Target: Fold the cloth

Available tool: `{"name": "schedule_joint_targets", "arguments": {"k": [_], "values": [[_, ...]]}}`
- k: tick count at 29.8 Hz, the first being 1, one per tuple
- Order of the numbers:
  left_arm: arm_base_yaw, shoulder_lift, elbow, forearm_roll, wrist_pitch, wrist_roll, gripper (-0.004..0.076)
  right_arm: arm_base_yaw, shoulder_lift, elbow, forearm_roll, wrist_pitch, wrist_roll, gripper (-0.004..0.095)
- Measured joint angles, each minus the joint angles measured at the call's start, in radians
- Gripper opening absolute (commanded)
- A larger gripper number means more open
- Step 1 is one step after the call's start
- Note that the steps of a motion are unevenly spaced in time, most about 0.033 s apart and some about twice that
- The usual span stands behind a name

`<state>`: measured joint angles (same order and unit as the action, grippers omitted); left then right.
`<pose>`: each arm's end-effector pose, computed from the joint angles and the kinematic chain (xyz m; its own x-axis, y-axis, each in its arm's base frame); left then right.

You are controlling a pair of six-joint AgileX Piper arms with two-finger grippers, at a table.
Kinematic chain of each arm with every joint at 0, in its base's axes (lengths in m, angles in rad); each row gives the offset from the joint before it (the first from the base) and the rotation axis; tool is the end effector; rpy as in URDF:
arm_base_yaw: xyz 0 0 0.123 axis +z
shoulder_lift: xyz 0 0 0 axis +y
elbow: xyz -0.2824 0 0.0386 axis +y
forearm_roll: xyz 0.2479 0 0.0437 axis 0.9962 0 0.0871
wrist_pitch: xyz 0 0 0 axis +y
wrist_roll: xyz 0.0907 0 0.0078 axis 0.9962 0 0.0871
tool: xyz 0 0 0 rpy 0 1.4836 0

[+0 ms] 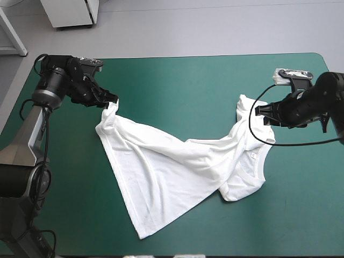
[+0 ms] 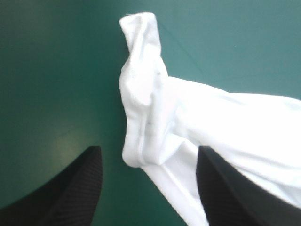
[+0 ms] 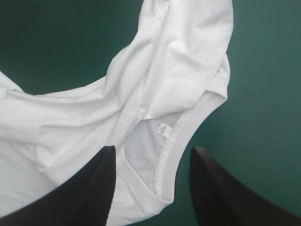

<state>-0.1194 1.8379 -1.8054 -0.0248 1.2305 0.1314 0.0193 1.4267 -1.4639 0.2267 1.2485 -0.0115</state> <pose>0.3928 -0.0493 0.3368 -0.8937 0.2309 -0.3846 0.2396 0.9705 0.0259 0.2823 0.0249 0.3809 -0.9035 0.0426 -0.4265 -0.0571 0.9742 0.2181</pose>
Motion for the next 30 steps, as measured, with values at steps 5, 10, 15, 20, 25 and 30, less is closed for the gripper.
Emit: {"name": "schedule_joint_targets", "arguments": {"k": [5, 10, 15, 20, 25, 30], "values": [[0.006, 0.077, 0.003, 0.0, -0.029, -0.007, 0.0427, 0.0, -0.079, 0.031, 0.0, 0.003, 0.0, 0.0454], [0.008, 0.18, 0.005, 0.003, -0.042, -0.009, 0.0427, 0.0, -0.099, 0.032, 0.005, 0.003, 0.0, 0.0453], [0.008, 0.239, 0.005, 0.012, -0.058, -0.013, 0.0427, 0.0, -0.1, 0.032, 0.018, 0.003, 0.0, 0.0445], [0.011, 0.269, 0.004, 0.025, -0.068, -0.025, 0.0405, 0.0, -0.1, 0.032, 0.02, 0.003, 0.0, 0.0441], [0.02, 0.278, -0.004, -0.001, -0.064, -0.027, 0.007, 0.0, -0.101, 0.032, 0.024, 0.003, -0.001, 0.0441], [0.02, 0.28, -0.006, -0.001, -0.074, -0.028, -0.0009, 0.0, -0.108, 0.08, 0.027, -0.003, -0.004, 0.0441]]}}
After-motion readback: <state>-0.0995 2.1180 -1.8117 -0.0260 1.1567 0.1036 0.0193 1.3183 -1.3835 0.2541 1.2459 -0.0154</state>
